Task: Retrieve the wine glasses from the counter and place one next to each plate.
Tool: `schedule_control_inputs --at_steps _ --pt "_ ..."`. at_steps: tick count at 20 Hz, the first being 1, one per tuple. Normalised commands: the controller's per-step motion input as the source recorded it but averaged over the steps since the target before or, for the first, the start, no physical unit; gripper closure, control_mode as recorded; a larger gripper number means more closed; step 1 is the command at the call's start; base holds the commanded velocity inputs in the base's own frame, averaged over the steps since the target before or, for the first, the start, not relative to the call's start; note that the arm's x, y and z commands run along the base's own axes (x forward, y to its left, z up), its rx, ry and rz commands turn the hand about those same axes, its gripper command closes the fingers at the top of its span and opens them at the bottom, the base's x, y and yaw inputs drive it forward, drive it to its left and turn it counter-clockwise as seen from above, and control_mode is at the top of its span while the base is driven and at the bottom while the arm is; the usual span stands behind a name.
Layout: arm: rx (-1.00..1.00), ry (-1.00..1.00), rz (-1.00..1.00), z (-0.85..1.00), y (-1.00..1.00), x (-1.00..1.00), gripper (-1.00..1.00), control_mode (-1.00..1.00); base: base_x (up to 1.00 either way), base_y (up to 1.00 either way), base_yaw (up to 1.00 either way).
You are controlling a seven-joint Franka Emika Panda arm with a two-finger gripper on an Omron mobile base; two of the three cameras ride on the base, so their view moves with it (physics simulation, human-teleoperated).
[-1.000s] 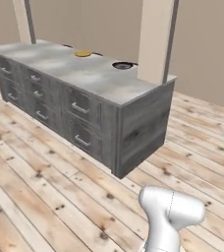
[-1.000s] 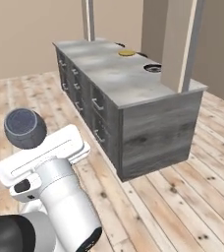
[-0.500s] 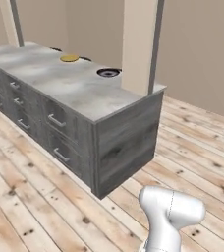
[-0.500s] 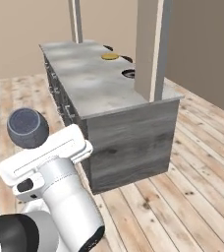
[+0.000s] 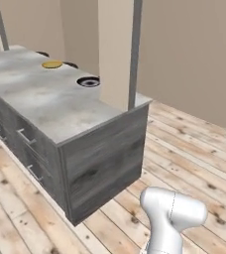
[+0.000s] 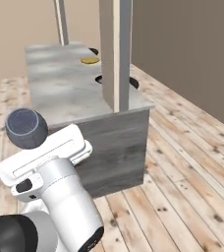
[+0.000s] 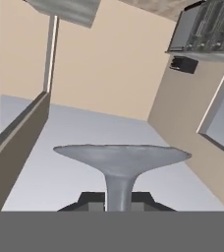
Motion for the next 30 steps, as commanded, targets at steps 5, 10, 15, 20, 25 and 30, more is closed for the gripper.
schedule_control_inputs --at_steps 5,10,15,20,25,30 --pt "0.00 0.00 0.00 0.00 0.00 0.00 1.00 1.00 1.00 -0.94 0.22" --pt "0.00 0.00 0.00 0.00 0.00 0.00 1.00 1.00 1.00 -1.00 0.32" --pt "0.00 0.00 0.00 0.00 0.00 0.00 1.00 1.00 1.00 -1.00 0.30" --pt "0.00 0.00 0.00 0.00 0.00 0.00 1.00 1.00 1.00 -1.00 0.29" --pt "0.00 0.00 0.00 0.00 0.00 0.00 1.00 1.00 0.92 -1.00 0.33" --pt "0.00 0.00 0.00 0.00 0.00 0.00 1.00 1.00 0.59 -1.00 0.33"
